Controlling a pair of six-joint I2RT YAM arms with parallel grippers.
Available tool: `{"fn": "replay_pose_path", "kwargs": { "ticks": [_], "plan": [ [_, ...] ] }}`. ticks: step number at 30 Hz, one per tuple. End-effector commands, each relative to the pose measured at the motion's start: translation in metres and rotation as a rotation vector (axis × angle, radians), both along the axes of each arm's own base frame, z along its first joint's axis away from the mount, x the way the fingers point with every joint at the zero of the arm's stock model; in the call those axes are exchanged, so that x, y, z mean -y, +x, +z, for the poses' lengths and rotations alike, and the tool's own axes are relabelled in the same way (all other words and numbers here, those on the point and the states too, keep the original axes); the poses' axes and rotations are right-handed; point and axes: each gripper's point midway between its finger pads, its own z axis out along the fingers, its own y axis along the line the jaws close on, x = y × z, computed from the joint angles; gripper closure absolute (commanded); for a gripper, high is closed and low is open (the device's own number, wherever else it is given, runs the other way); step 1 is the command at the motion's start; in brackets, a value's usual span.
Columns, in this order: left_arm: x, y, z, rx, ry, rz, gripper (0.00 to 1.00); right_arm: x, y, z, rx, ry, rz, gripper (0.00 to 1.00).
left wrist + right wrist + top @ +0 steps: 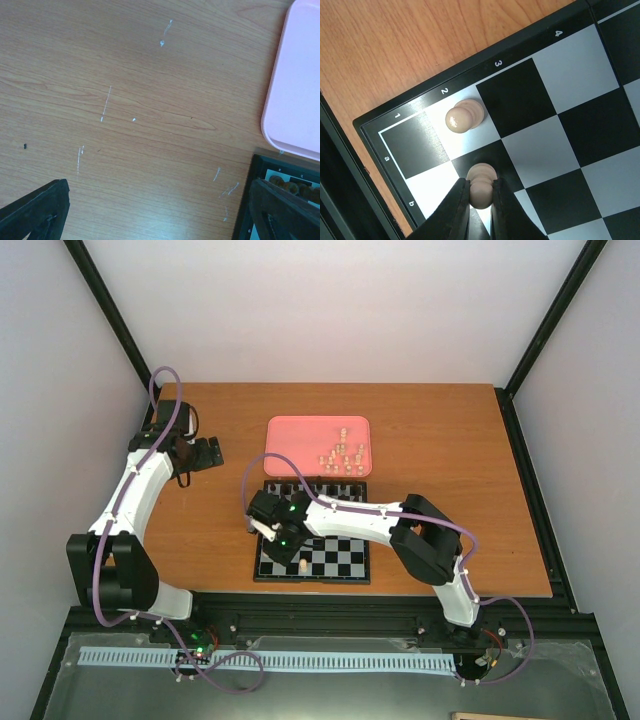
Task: Set up the chess pieces on the board
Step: Place the chess piece on the chessboard.
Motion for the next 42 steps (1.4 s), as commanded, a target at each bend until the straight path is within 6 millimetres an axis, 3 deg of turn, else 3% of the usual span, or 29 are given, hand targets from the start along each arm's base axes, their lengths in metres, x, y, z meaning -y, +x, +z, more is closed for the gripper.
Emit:
{"fn": "replay_pose_path", "kwargs": {
  "ticks": [1,12,42],
  "plan": [
    [0.001,-0.001,0.008,0.030,0.013,-0.009,0.00,-0.007,0.002,-0.001,0.015,0.006,0.014,0.91],
    [0.000,-0.002,0.006,0.026,0.015,-0.009,0.00,-0.003,0.004,-0.010,0.007,-0.029,0.004,0.91],
    [0.000,0.000,0.003,0.019,0.016,-0.007,0.00,0.014,0.000,-0.009,-0.006,-0.041,-0.006,0.90]
  ]
}}
